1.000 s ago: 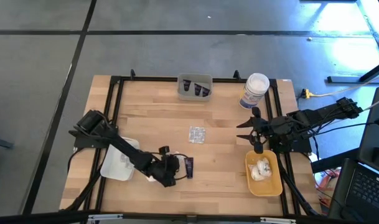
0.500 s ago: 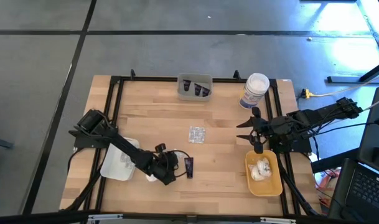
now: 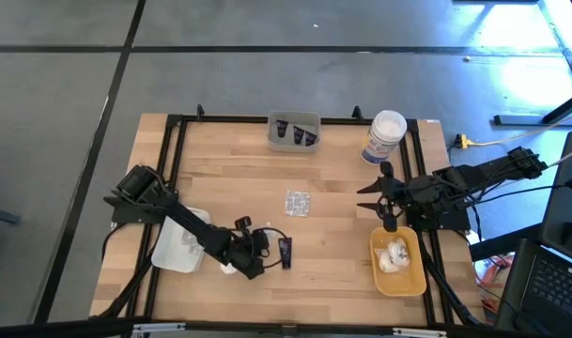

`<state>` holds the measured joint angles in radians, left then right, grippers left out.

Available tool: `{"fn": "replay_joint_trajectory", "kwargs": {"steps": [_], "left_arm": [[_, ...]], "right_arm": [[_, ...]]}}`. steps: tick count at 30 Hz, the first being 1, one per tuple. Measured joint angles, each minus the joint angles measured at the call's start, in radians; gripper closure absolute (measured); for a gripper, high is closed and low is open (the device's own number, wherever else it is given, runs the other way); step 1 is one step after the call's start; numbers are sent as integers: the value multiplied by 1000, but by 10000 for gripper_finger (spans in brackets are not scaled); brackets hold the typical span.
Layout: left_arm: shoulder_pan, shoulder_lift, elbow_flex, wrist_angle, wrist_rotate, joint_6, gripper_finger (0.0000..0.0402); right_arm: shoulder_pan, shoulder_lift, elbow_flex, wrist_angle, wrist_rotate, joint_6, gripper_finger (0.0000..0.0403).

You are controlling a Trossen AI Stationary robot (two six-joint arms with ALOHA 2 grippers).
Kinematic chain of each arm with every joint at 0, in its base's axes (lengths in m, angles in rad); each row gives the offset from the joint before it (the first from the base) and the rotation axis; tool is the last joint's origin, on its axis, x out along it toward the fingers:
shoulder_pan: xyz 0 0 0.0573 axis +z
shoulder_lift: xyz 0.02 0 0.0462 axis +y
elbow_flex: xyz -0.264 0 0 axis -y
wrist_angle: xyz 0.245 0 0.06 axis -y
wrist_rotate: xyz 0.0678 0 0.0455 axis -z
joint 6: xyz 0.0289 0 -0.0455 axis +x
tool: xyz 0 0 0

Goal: Pick & Place Travel size toiletries
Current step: Put the bandage into the white bin

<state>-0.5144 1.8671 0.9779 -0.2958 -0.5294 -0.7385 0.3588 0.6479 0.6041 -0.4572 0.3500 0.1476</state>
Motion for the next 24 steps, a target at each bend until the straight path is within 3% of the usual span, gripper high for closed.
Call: {"fn": "replay_joint_trajectory", "kwargs": {"steps": [24], "left_arm": [[-12,0,-1,-2,1,-1,399]], "right_arm": [[0,2,0,6,0,0,276]]}}
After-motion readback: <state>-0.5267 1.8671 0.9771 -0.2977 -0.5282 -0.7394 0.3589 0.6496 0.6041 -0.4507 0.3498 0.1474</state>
